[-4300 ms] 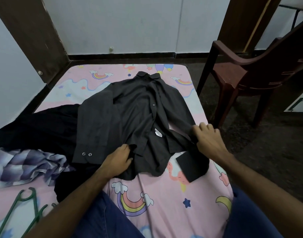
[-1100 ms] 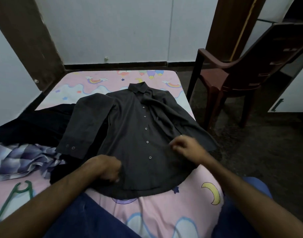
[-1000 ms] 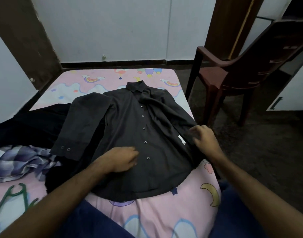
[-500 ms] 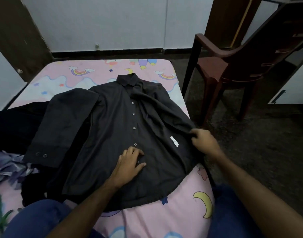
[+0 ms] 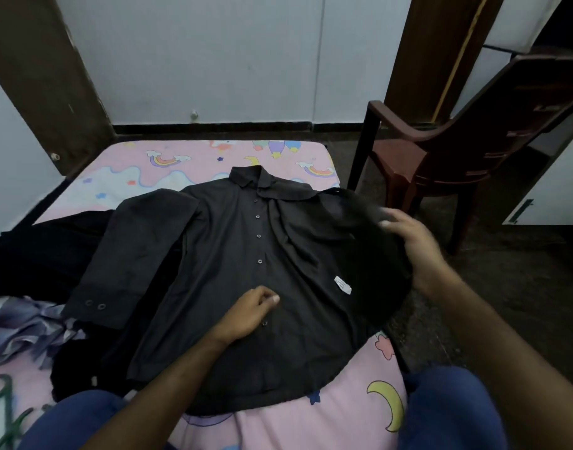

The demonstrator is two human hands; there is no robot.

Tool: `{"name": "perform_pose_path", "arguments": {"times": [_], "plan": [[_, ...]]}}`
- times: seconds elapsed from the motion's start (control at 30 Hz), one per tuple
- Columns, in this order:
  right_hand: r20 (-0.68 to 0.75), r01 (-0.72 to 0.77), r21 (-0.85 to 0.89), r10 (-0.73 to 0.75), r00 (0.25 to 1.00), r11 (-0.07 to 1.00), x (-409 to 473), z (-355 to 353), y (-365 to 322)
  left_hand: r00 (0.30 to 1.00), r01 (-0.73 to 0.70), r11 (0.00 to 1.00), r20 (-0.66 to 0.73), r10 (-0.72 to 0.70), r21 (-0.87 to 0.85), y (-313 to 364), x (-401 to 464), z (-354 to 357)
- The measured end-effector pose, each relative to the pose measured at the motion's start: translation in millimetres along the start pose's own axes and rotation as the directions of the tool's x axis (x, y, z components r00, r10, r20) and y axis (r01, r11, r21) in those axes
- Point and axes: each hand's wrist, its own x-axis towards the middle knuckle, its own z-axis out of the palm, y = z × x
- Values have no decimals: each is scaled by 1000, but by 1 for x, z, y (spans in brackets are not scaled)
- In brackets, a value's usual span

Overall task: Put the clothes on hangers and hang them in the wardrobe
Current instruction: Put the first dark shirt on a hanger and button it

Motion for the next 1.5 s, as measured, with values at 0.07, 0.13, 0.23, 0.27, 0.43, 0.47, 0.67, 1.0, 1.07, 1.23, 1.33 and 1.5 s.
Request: {"name": "perform_pose_path", "arguments": {"times": [0.07,0.13,0.23,0.27,0.43,0.47,0.67,1.0,1.07,1.23,1.33,1.5], "plan": [[304,198,-351,-88,949,915,-10,33,17,992,115,952,-19,-126,-282,5,-3,-7],[621,359,-565,97,778,743,-20,62,47,978,172,875,-27,-207,-452,1,-3,-14],[674,230,-725,599,433,649,-38,81,90,963,181,814,-68,-261,-552,-10,1,-23],[656,163,-742,655,374,650,-37,79,98,963,174,831,-87,-256,-529,-12,2,-25],[425,53,-682,337,840,729,23,43,108,974,30,1000,-223,-28,5,-30,28,-34],[318,99,-744,219,923,661,40,36,111,969,4,991,-244,30,137,-32,35,-36],[120,-17,-879,256,959,476,96,53,137,986,26,887,-157,53,461,-39,79,-42],[394,237,-835,239,888,497,37,78,154,954,-29,809,-224,197,587,-83,81,-9],[283,108,-815,227,932,570,48,76,157,955,-26,809,-225,194,587,-84,81,-8],[248,142,-920,264,932,366,28,94,160,956,-24,809,-222,189,587,-81,79,-9],[250,196,-949,209,946,248,19,103,164,958,-19,802,-220,186,597,-80,78,-8],[157,91,-934,168,973,346,29,63,143,957,-22,803,-219,188,596,-80,79,-8]]}}
